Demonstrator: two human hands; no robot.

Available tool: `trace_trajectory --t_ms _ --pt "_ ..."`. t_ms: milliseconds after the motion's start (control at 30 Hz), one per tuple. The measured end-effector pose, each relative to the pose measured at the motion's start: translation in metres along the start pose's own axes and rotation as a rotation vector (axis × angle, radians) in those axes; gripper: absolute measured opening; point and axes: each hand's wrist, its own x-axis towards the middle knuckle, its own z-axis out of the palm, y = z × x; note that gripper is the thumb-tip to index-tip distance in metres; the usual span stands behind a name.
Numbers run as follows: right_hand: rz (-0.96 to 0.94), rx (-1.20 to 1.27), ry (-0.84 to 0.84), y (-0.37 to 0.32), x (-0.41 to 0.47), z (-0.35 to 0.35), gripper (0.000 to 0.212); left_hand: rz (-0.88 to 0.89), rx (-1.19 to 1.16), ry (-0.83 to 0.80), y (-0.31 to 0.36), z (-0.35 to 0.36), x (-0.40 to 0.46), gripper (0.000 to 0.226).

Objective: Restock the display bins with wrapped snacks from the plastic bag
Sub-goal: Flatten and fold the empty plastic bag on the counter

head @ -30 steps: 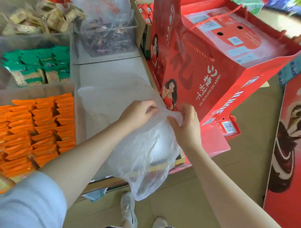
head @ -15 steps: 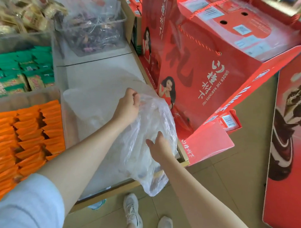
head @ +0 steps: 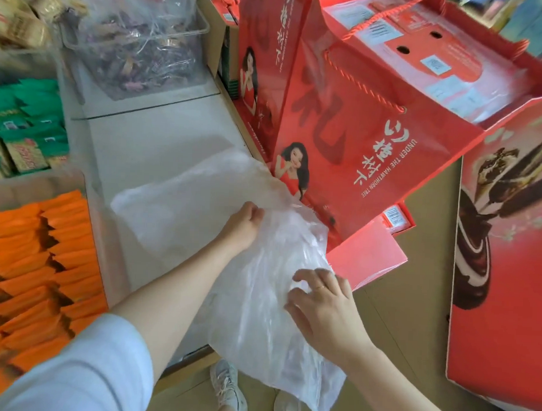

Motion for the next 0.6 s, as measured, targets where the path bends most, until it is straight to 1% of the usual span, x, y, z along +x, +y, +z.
trace_trajectory --t_ms 33,67,100,133,167,200,233,267,333,400,433,500,567,600 --pt "0.148 0.196 -0.093 0.005 0.005 -0.004 0.027 -0.011 -0.002 -0.025 -0.004 0.005 0.003 0.023" --pt "0.307 0.409 -0.172 0.009 0.011 -0.008 0.034 -0.024 -0.011 -0.045 -0.006 0.009 0.006 0.027" --pt "0.43 0.597 -0.216 0.016 0.015 -0.008 0.033 -0.037 -0.014 -0.064 -0.007 0.012 0.009 0.031" --pt "0.519 0.694 -0.225 0.022 0.02 -0.006 0.025 -0.053 -0.014 -0.083 -0.006 0.013 0.011 0.038" --pt "0.565 0.67 -0.234 0.029 0.026 -0.004 0.025 -0.068 -0.014 -0.103 -0.004 0.013 0.01 0.046" --pt "0.591 0.611 -0.263 0.034 0.031 -0.001 0.039 -0.093 -0.02 -0.129 -0.002 0.013 0.008 0.055" --pt "0.596 0.542 -0.325 0.039 0.036 0.003 0.054 -0.114 -0.027 -0.161 0.0 0.014 0.004 0.059" --pt "0.605 0.47 -0.388 0.042 0.04 0.004 0.064 -0.116 -0.042 -0.189 -0.001 0.015 0.0 0.059" --pt "0.602 0.365 -0.442 0.045 0.047 0.008 0.069 -0.073 -0.058 -0.253 -0.009 0.018 -0.004 0.063" --pt "0.571 0.259 -0.469 0.048 0.047 0.013 0.063 -0.021 0.026 -0.311 -0.023 0.023 -0.002 0.057" --pt "0.558 0.19 -0.469 0.048 0.047 0.015 0.055 -0.009 0.08 -0.332 -0.026 0.024 -0.001 0.055" --pt "0.522 0.135 -0.379 0.05 0.047 0.014 0.031 -0.012 0.084 -0.363 -0.031 0.026 0.001 0.06" --pt "0.475 0.279 -0.267 0.056 0.044 0.009 0.015 -0.024 -0.042 -0.336 -0.03 0.028 -0.003 0.058" --pt "0.492 0.408 -0.225 0.056 0.042 0.002 0.014 -0.058 -0.106 -0.293 -0.032 0.03 -0.001 0.054"
